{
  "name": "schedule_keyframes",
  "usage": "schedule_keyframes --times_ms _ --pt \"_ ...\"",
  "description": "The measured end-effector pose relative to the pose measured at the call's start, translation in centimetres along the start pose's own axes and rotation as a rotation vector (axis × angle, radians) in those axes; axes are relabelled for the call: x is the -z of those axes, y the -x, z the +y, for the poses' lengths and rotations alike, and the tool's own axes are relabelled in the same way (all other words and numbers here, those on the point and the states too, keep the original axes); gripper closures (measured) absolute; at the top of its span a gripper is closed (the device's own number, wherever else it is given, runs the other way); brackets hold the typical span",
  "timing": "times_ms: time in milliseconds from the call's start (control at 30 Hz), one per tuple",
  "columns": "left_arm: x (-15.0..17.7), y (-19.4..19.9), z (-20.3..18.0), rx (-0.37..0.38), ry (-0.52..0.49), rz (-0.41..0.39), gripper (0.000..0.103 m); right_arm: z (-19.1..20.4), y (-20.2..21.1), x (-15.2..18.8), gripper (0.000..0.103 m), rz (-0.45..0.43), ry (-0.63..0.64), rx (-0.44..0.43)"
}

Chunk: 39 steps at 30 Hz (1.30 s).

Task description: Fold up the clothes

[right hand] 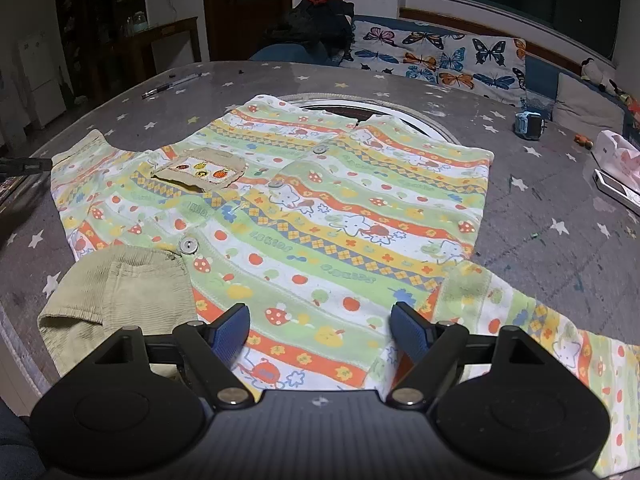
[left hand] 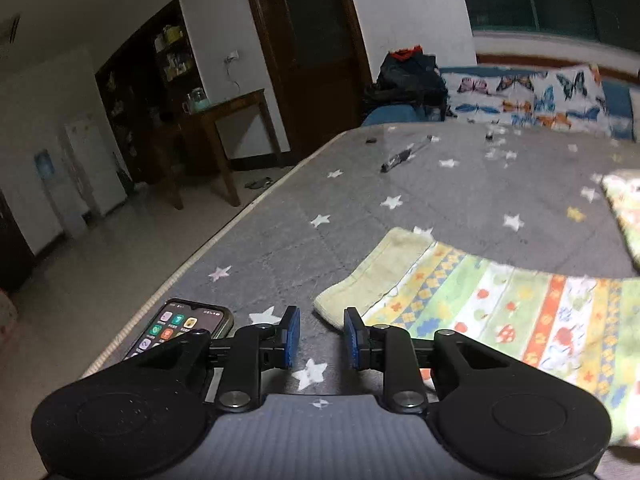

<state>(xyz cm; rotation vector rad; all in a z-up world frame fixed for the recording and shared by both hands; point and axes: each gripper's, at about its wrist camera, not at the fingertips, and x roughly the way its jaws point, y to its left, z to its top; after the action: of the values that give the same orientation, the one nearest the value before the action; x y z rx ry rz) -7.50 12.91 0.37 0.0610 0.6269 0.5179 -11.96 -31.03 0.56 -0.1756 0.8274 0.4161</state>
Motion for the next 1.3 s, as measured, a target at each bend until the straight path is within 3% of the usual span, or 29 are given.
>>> schedule_keyframes --times_ms 167,400,567,733,800,867,1200,1300 --pt "-0.5 -0.6 -1.5 0.133 -0.071 0.033 0.077 0.1 -0.2 -0.2 0.021 0.005 -0.004 0.003" --pt "-1.6 -3.2 -4.1 0.038 -0.258 -0.021 0.077 0.2 -0.2 -0.1 0.02 0.004 -0.007 0.005" --pt "-1.8 -4.8 -4.4 0.01 -0.282 -0.037 0.076 0.3 -0.3 0.0 0.018 0.002 0.0 0.007" --pt "-2.3 -4.3 -3.1 0.056 -0.188 -0.001 0.072 0.3 -0.3 0.0 0.017 0.003 0.004 0.007" --pt "-2.4 -3.7 -2.3 0.069 -0.143 -0.003 0.058 0.3 -0.3 0.0 0.017 0.004 0.005 0.007" --pt "-2.5 -3.1 -1.6 0.081 -0.098 -0.007 0.053 0.3 -0.3 0.0 0.017 0.004 0.006 0.006" --pt "-1.9 -1.8 3.8 0.16 0.234 0.041 0.044 0.4 0.4 -0.5 0.017 -0.022 -0.001 0.008" --pt "-1.6 -2.4 4.3 0.191 0.275 0.069 0.044 0.5 0.6 -0.7 0.017 -0.036 0.002 0.006"
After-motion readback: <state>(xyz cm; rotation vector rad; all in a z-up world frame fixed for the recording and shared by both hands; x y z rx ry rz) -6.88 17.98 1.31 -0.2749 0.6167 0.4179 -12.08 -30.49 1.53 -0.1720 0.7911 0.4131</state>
